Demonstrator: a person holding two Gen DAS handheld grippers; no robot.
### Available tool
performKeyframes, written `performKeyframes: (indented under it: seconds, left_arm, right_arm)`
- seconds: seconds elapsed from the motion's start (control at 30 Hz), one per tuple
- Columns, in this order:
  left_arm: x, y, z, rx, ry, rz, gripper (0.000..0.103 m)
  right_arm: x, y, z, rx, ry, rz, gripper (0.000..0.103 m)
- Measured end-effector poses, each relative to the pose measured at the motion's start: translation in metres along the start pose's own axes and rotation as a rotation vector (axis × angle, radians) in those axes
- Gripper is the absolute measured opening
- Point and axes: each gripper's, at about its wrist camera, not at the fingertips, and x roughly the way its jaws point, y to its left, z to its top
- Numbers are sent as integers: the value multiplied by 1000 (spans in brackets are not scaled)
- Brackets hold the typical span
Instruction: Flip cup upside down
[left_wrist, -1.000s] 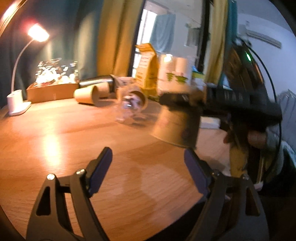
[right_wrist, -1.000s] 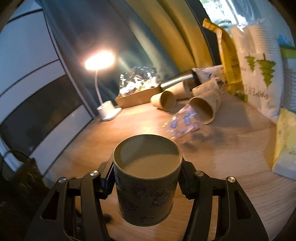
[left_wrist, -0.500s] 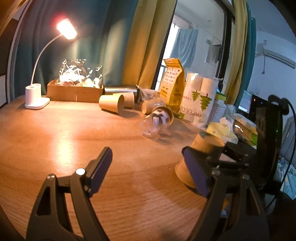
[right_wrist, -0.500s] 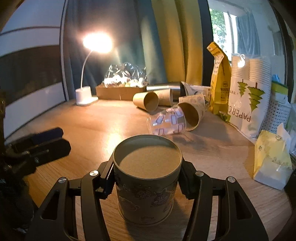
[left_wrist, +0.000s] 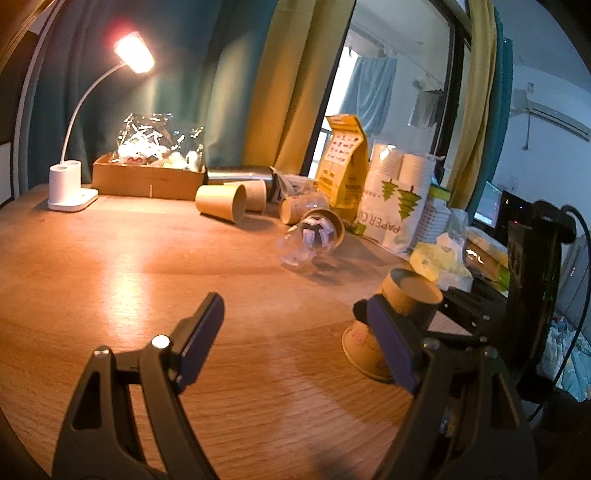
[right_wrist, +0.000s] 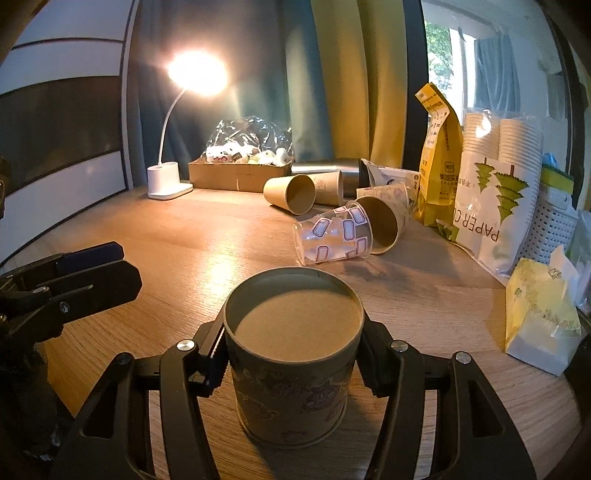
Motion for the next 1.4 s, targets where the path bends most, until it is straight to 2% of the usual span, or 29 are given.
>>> performKeyframes:
  seconds: [0.07, 0.17, 0.2, 0.3, 0.33, 0.5, 0.77, 0.87, 1.4]
  left_arm:
    - [0, 1, 0, 1, -2, 7, 81]
    - [-3, 2, 1, -4, -9, 14, 82]
    - [-4, 2, 2, -4, -10, 17, 83]
    - [-9, 3, 5, -8, -26, 22, 95]
    - [-12, 3, 6, -12, -39, 23, 96]
    - [-37, 0, 14, -15, -132, 104, 97]
    - [-72, -10, 17, 1, -198, 142, 99]
    - [-78, -16, 15, 20, -205, 158, 99]
    - [-69, -27, 15, 36, -182, 141, 103]
  right_arm:
    - [0, -2, 0, 10, -1, 2, 63]
    - [-3, -5, 3, 34, -5, 13, 77]
    - [-7, -7, 6, 48, -14, 18, 78]
    - [-17, -12, 13, 87, -22, 40, 78]
    - [-20, -13, 14, 97, -23, 42, 78]
    - [-55, -17, 26, 128, -73, 13, 78]
    - [-92, -10, 25, 110, -108, -29, 78]
    - [-96, -10, 22, 117, -102, -31, 78]
    - [-93, -14, 15, 159, -84, -9, 78]
